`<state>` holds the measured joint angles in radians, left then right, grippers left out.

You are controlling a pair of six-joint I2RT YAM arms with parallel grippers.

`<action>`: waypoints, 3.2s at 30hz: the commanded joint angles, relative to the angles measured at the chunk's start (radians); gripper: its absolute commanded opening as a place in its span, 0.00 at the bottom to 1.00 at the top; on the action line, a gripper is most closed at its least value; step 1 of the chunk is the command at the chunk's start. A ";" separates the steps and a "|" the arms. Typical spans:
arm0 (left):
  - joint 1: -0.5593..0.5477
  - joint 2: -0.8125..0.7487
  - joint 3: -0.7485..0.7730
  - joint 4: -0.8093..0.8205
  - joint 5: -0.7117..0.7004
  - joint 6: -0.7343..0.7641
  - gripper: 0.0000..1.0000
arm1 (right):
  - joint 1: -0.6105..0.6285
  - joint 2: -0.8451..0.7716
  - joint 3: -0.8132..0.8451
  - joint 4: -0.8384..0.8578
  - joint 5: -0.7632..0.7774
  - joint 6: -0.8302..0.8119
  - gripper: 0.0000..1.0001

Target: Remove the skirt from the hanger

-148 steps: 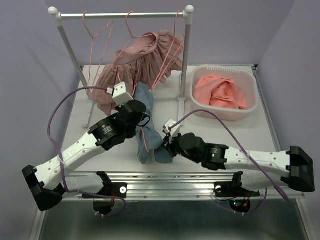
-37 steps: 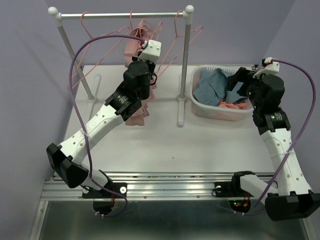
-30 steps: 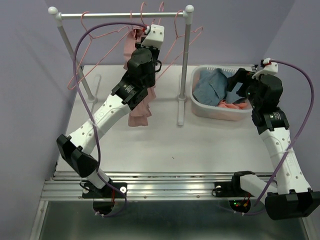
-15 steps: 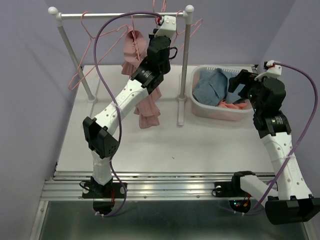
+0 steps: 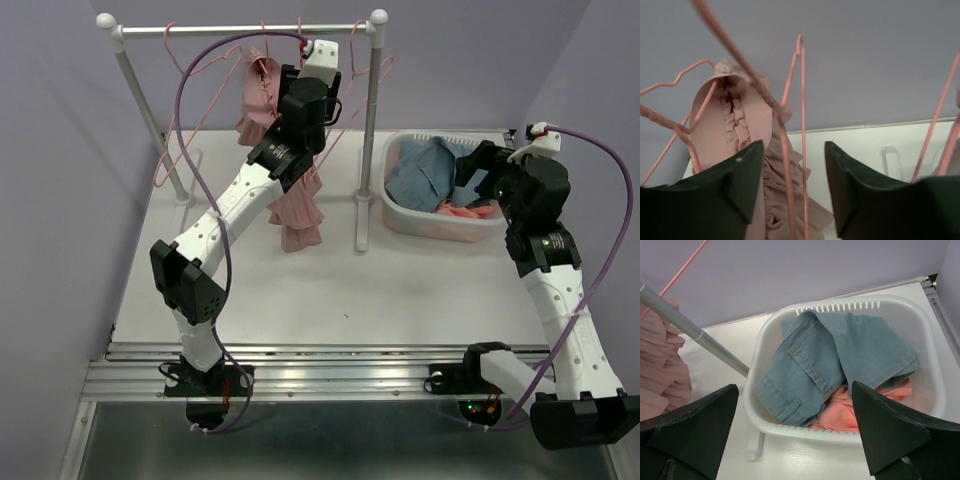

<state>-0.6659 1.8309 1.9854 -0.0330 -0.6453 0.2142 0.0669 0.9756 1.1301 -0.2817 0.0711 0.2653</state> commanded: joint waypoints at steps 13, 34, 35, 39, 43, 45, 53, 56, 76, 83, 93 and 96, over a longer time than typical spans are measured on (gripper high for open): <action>-0.035 -0.424 -0.238 -0.030 0.110 -0.153 0.99 | 0.004 -0.041 -0.003 0.039 -0.062 0.020 1.00; 0.201 -0.079 0.139 -0.295 0.220 -0.302 0.33 | 0.004 -0.028 -0.004 0.039 -0.096 0.020 1.00; 0.203 -0.073 0.153 -0.307 0.208 -0.303 0.20 | 0.004 -0.028 -0.004 0.039 -0.096 0.020 1.00; 0.201 -0.099 0.182 -0.303 0.197 -0.302 0.00 | 0.004 -0.026 -0.006 0.039 -0.100 0.018 1.00; 0.201 -0.179 0.135 -0.243 0.176 -0.292 0.00 | 0.004 -0.032 -0.006 0.039 -0.106 0.018 1.00; 0.201 -0.206 0.127 -0.223 0.147 -0.299 0.00 | 0.004 -0.034 -0.007 0.038 -0.119 0.018 1.00; 0.200 -0.361 -0.022 -0.232 0.116 -0.352 0.00 | 0.004 -0.071 -0.029 -0.002 -0.200 0.026 1.00; 0.198 -0.450 -0.181 -0.220 0.110 -0.416 0.00 | 0.004 -0.100 -0.055 -0.017 -0.269 0.035 1.00; 0.046 -0.811 -0.968 -0.280 0.010 -0.894 0.00 | 0.016 -0.279 -0.452 0.016 -0.755 0.186 1.00; 0.035 -0.648 -0.916 -0.346 -0.072 -1.007 0.00 | 0.348 -0.192 -0.484 0.059 -0.553 0.169 1.00; 0.023 -0.519 -0.784 -0.455 -0.080 -1.156 0.00 | 0.752 -0.137 -0.478 0.344 -0.473 0.049 1.00; 0.014 -0.518 -0.757 -0.510 -0.117 -1.211 0.00 | 0.842 -0.080 -0.452 0.380 -0.441 0.005 1.00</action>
<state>-0.6395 1.3487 1.1587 -0.4854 -0.6792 -0.8974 0.8207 0.8513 0.6411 -0.0410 -0.3893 0.3531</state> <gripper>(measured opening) 0.099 0.998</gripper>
